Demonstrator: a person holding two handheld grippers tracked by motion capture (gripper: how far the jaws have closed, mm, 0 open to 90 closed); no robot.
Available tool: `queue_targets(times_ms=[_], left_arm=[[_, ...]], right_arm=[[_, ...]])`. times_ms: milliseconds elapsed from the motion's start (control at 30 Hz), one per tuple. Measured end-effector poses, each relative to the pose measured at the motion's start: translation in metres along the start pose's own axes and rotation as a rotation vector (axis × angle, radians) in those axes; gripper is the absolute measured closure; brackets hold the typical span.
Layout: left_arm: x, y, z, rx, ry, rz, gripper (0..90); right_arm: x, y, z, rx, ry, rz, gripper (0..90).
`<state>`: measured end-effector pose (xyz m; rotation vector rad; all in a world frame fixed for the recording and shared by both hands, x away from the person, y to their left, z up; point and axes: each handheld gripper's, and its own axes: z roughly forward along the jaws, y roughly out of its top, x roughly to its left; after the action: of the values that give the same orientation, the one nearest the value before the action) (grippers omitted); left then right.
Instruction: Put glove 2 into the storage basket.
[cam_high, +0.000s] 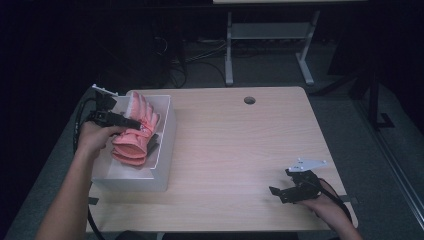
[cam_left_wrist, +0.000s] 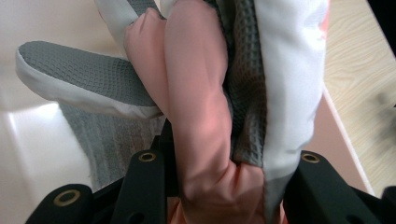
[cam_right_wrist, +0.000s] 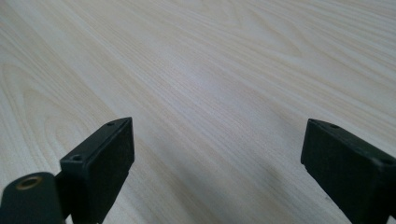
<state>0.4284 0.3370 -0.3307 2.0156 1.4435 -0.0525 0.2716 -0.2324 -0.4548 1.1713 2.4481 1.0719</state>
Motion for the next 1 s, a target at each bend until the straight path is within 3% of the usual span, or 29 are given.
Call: queue_targets(times_ms=[600,833,1000], left_arm=[[0.008,-0.011,0.070,0.117,-0.036,-0.007,60.3],[0.010,-0.016,0.079,0.125,-0.046,0.002,57.4],[0.012,-0.018,0.080,0.122,-0.055,0.013,42.9]], right_arm=[[0.000,0.000,0.000,-0.010,0.001,0.005,9.5],[0.000,0.000,0.000,-0.007,0.002,0.004,9.5],[0.002,0.001,0.000,-0.009,0.004,0.007,9.5]])
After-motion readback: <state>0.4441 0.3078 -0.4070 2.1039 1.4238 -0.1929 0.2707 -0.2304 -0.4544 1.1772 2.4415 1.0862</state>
